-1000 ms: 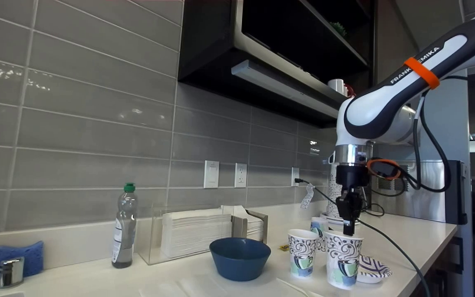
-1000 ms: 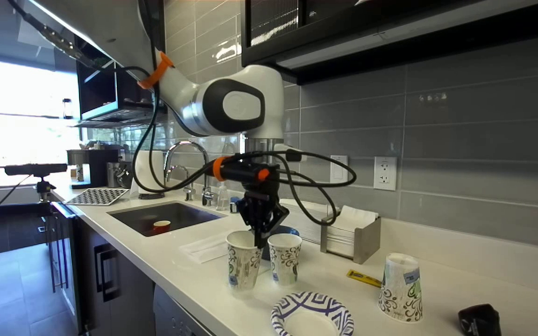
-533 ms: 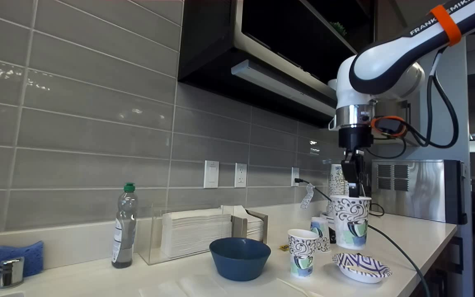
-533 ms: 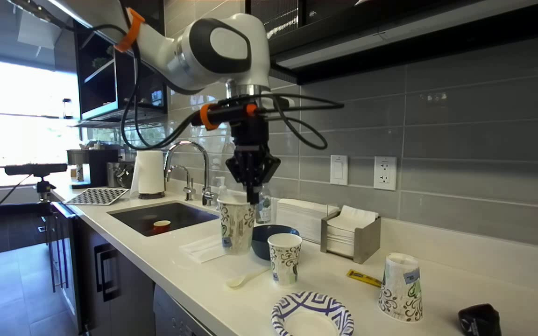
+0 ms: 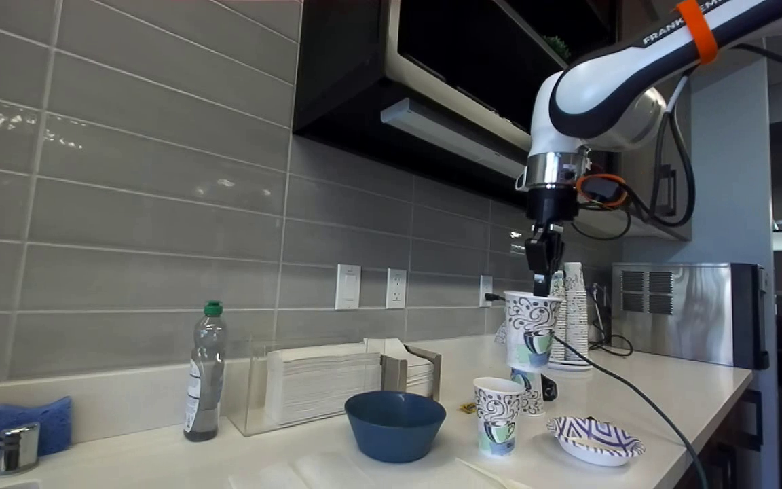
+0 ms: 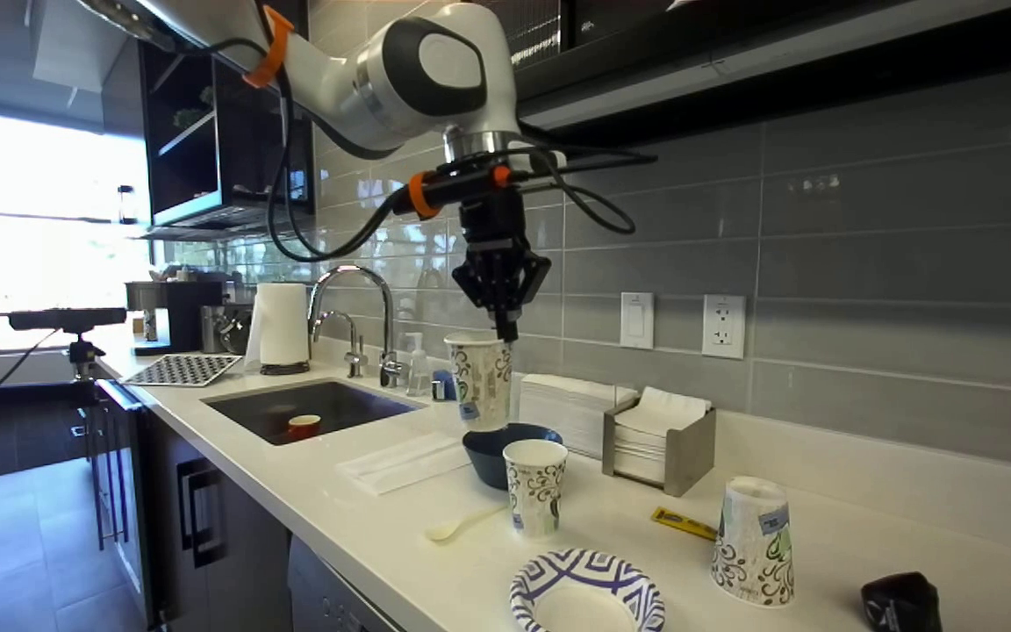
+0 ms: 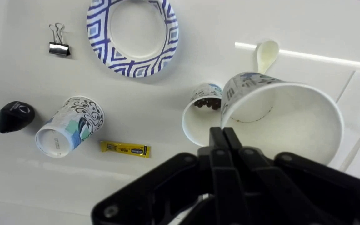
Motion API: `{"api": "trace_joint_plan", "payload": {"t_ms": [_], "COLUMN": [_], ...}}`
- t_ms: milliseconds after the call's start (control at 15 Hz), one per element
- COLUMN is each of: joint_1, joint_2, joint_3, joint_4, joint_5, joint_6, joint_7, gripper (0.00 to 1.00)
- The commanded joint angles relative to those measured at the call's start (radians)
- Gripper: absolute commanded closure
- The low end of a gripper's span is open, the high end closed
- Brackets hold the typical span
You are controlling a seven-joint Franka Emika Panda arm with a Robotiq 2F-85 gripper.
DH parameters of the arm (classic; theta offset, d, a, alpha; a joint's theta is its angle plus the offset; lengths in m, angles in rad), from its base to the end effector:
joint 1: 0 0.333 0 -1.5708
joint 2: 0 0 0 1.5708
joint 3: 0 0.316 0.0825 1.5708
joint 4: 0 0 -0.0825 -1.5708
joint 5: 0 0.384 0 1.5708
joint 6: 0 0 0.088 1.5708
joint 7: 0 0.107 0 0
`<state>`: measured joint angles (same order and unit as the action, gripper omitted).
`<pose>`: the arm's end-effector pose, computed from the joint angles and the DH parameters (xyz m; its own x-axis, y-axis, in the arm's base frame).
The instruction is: Stack up the two paper cups on the left, put the paper cups in the blue bowl and move the blue bowl to the left
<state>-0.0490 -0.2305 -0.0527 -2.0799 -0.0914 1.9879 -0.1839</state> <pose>0.4987 -0.0584 0.5394 0.9856 0.1189 0.1204 0.1072 -0.9892 0.0994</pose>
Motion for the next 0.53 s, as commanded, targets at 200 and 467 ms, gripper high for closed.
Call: {"api": "trace_joint_plan", "payload": {"t_ms": [200, 467], "joint_1": [-0.007, -0.016], "joint_2": [0.174, 0.216], "joint_3": [-0.018, -0.024], "joint_4": [0.145, 0.187], "joint_5": [-0.018, -0.018], "joint_6": [0.067, 0.058], "joint_7": [-0.017, -0.021], "gripper": [0.99, 0.99]}}
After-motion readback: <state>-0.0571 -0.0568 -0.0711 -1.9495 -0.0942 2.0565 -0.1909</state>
